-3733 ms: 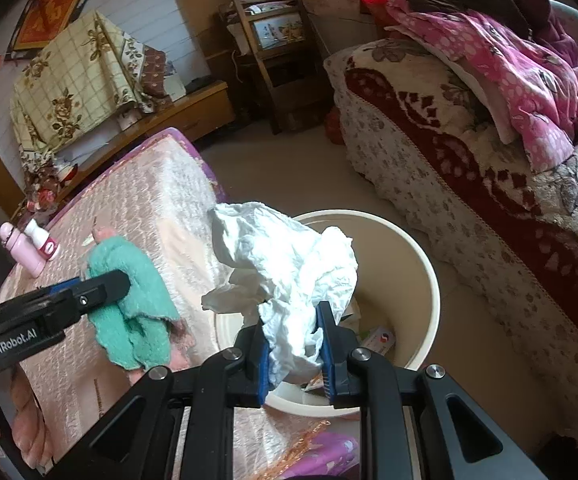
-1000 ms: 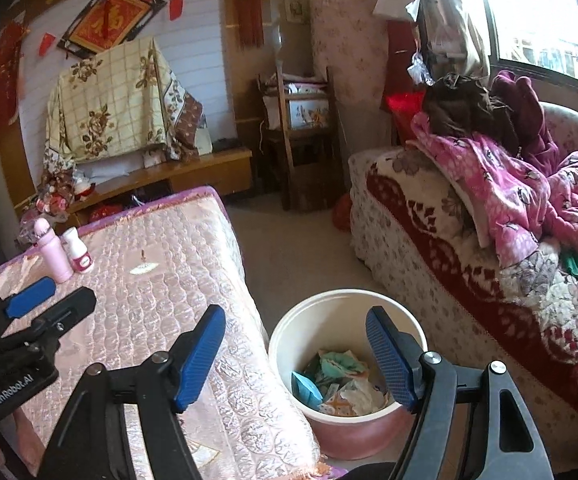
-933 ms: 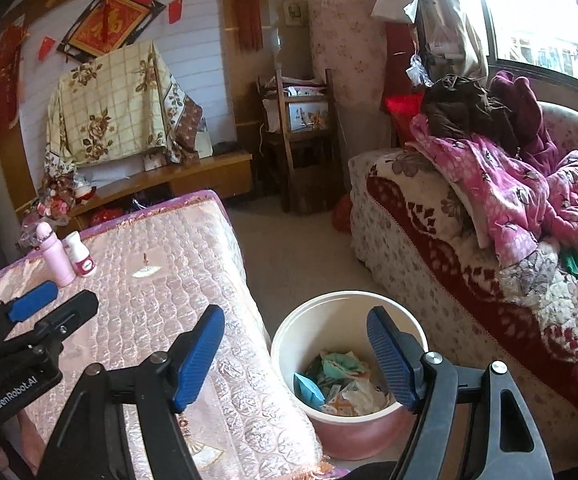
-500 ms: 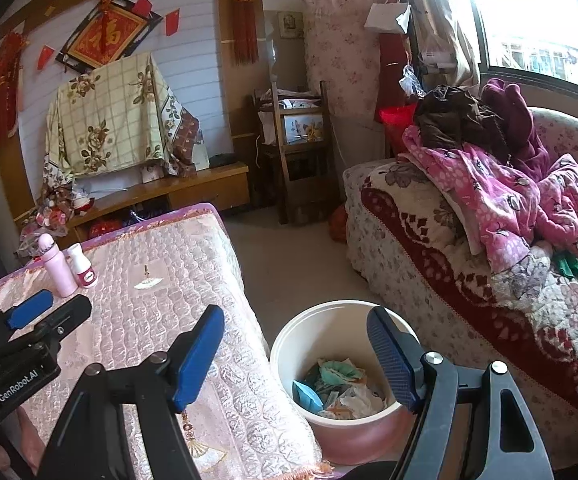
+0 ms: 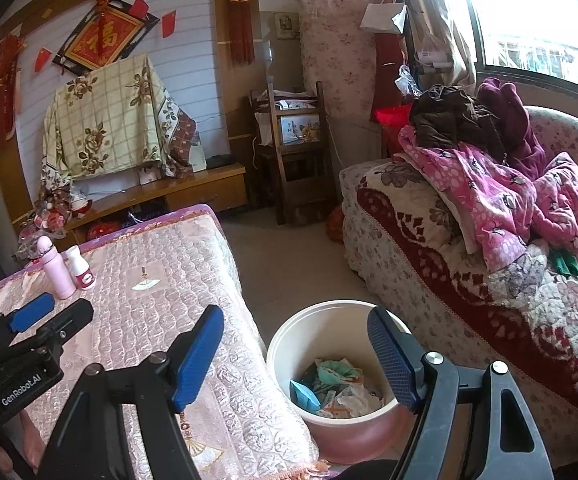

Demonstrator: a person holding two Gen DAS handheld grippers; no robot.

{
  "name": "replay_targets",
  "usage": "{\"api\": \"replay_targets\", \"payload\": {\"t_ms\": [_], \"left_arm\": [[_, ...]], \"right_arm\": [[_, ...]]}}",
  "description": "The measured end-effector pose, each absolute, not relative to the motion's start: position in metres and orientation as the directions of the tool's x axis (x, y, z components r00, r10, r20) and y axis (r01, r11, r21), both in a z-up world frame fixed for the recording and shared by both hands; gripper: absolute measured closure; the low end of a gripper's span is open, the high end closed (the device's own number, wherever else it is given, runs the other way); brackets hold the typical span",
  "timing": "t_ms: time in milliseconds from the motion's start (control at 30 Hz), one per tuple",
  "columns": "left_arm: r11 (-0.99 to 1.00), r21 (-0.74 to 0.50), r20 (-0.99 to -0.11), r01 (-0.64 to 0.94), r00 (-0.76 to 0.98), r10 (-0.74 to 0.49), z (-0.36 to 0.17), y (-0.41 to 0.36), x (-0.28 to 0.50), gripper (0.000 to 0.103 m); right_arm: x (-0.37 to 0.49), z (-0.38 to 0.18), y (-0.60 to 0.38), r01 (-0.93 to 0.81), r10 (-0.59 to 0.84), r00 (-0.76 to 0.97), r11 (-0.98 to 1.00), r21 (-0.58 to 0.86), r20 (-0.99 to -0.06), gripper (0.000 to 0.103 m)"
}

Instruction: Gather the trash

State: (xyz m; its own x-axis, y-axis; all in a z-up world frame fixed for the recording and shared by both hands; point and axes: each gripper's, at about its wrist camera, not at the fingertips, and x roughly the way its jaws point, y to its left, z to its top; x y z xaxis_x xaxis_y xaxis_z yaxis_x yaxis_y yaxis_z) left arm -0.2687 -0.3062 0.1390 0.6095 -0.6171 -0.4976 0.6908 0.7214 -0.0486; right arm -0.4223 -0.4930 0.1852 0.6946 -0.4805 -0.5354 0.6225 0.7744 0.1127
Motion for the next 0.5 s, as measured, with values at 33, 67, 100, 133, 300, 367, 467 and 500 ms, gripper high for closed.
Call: {"api": "replay_targets", "payload": {"t_ms": [33, 67, 100, 133, 300, 367, 467, 500], "left_arm": [[0.721, -0.049, -0.497, 0.691, 0.609, -0.618, 0.1389, -0.3061, -0.2688, 0.026], [0.721, -0.048, -0.497, 0.691, 0.610, -0.618, 0.1389, -0.3061, -0.2688, 0.026], [0.721, -0.047, -0.497, 0.691, 0.610, -0.617, 0.1389, -0.3063, -0.2688, 0.026], [0.721, -0.044, -0.499, 0.691, 0.610, -0.615, 0.1390, -0.3067, -0.2686, 0.027], [0.719, -0.049, -0.502, 0.694, 0.605, -0.618, 0.1377, -0.3055, -0.2688, 0.026], [0.715, -0.047, -0.504, 0.697, 0.602, -0.620, 0.1376, -0.3059, -0.2689, 0.026], [0.710, -0.035, -0.505, 0.703, 0.601, -0.620, 0.1376, -0.3072, -0.2703, 0.026], [0.709, -0.028, -0.502, 0.705, 0.603, -0.620, 0.1381, -0.3070, -0.2709, 0.026]], "right_arm": [[-0.4224, 0.1852, -0.4930, 0.622, -0.481, 0.695, 0.775, 0.113, -0.535, 0.025], [-0.4223, 0.1853, -0.4929, 0.624, -0.482, 0.694, 0.774, 0.111, -0.535, 0.025], [-0.4225, 0.1849, -0.4931, 0.625, -0.483, 0.691, 0.773, 0.109, -0.537, 0.025], [-0.4227, 0.1839, -0.4930, 0.626, -0.483, 0.691, 0.772, 0.109, -0.538, 0.025], [-0.4226, 0.1822, -0.4926, 0.626, -0.479, 0.690, 0.772, 0.114, -0.543, 0.025], [-0.4221, 0.1824, -0.4926, 0.624, -0.479, 0.688, 0.774, 0.109, -0.545, 0.025], [-0.4223, 0.1829, -0.4916, 0.625, -0.483, 0.688, 0.773, 0.106, -0.541, 0.025], [-0.4220, 0.1832, -0.4917, 0.624, -0.481, 0.689, 0.774, 0.108, -0.541, 0.025]]}}
